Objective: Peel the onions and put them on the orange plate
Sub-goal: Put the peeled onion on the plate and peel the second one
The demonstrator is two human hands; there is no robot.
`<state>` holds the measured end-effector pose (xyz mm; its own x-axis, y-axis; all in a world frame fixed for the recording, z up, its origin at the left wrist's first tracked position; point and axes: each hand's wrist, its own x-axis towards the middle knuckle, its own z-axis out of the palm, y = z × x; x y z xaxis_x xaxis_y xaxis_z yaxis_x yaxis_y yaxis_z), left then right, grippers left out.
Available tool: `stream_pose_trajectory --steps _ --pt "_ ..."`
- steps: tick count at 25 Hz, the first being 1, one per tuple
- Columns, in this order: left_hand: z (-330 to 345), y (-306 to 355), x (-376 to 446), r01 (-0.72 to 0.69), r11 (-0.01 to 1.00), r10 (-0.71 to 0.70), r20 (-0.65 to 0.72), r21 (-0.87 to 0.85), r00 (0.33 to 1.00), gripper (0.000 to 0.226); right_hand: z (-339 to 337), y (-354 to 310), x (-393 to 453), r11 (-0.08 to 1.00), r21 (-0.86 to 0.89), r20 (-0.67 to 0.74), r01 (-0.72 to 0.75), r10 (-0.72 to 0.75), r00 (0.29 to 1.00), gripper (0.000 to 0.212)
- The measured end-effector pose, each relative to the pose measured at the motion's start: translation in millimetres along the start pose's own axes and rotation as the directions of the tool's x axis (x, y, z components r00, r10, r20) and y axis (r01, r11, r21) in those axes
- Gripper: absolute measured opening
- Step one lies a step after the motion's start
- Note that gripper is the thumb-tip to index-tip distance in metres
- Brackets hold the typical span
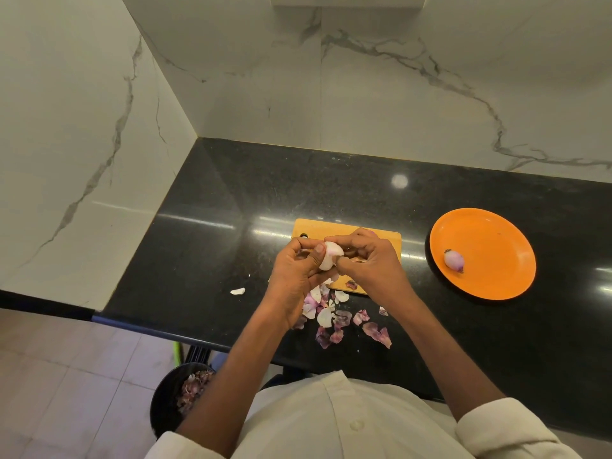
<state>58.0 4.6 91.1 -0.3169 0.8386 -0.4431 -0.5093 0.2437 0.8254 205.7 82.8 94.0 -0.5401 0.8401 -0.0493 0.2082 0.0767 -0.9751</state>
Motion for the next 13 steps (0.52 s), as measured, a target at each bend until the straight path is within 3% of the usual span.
stream_pose_trajectory --steps 4,6,8,10,13 --pt "1.4 -5.1 1.3 -0.004 0.999 0.004 -0.013 -0.035 1.0 0.022 11.9 3.3 2.8 0.98 0.173 -0.144 -0.1 0.126 0.982 0.02" --pt "-0.1 -5.6 2.0 -0.01 0.997 0.006 -0.052 -0.071 0.999 0.021 13.8 0.1 0.5 0.949 0.282 -0.11 -0.139 0.176 0.978 0.021" --pt "-1.8 -4.3 3.2 -0.007 0.994 -0.001 -0.08 -0.108 0.997 0.024 14.9 -1.1 -3.4 0.937 0.317 -0.017 -0.146 0.16 0.987 0.036" --pt "-2.1 -3.2 3.2 0.023 0.987 -0.034 -0.071 -0.158 0.997 0.026 18.2 3.8 -2.9 0.952 0.284 0.047 -0.115 0.106 0.993 0.053" --pt "-1.2 -3.2 2.7 0.055 0.987 -0.063 -0.051 -0.149 0.997 0.014 22.7 14.4 0.2 0.986 0.159 -0.056 -0.054 0.064 0.996 0.047"
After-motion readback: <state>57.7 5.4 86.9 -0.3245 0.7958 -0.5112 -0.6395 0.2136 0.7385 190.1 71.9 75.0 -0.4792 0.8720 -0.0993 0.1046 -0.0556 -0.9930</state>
